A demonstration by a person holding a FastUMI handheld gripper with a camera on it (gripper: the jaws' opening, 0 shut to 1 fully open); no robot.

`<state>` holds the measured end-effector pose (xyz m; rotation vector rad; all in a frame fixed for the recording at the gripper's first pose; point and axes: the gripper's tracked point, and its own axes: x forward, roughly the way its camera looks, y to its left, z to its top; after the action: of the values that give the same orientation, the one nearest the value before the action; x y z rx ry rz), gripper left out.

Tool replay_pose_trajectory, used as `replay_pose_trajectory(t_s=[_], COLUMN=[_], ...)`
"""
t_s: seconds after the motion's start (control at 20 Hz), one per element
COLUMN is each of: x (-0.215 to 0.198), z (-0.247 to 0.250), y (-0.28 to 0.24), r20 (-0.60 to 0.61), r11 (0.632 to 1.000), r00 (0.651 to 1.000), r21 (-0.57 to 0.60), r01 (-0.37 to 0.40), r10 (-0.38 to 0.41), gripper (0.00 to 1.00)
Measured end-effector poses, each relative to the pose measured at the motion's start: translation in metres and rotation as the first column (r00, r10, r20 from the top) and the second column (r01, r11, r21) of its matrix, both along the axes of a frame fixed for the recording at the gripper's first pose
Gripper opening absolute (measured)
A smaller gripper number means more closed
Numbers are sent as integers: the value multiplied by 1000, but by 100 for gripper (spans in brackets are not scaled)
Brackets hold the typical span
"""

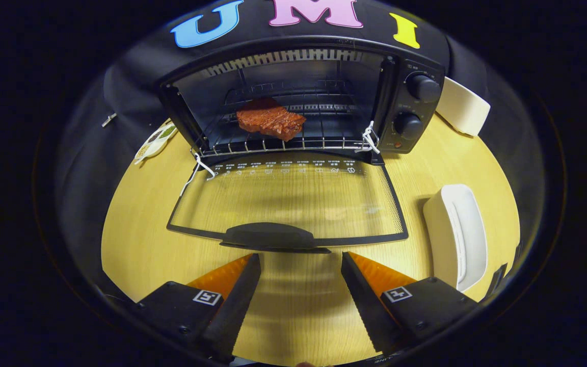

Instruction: Open the toaster oven, put the food inside, and close the toaster oven door.

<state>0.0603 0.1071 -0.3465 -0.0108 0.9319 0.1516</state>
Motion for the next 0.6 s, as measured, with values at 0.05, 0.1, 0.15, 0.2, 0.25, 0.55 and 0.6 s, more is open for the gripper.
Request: replay_pose_trajectory(t_s=[0.05,0.1,0.15,0.2,0.25,0.55,0.6], x=[0,1,3,2,3,7,8], z=[-2,-3,-3,-5,-6,3,8], y=[2,4,6,7,8,11,12], r20=[-7,-10,-11,-18,-22,18,30], r11=[1000,1000,1000,1000,1000,997,996], r00=[1000,1000,1000,1000,1000,997,996], r21=[6,11,16,19,23,13,7], r01=[-1,-1,-3,-11,-17,-78,-84], r10=[1,2,4,11,18,78,84], gripper=[99,99,99,99,99,99,99])
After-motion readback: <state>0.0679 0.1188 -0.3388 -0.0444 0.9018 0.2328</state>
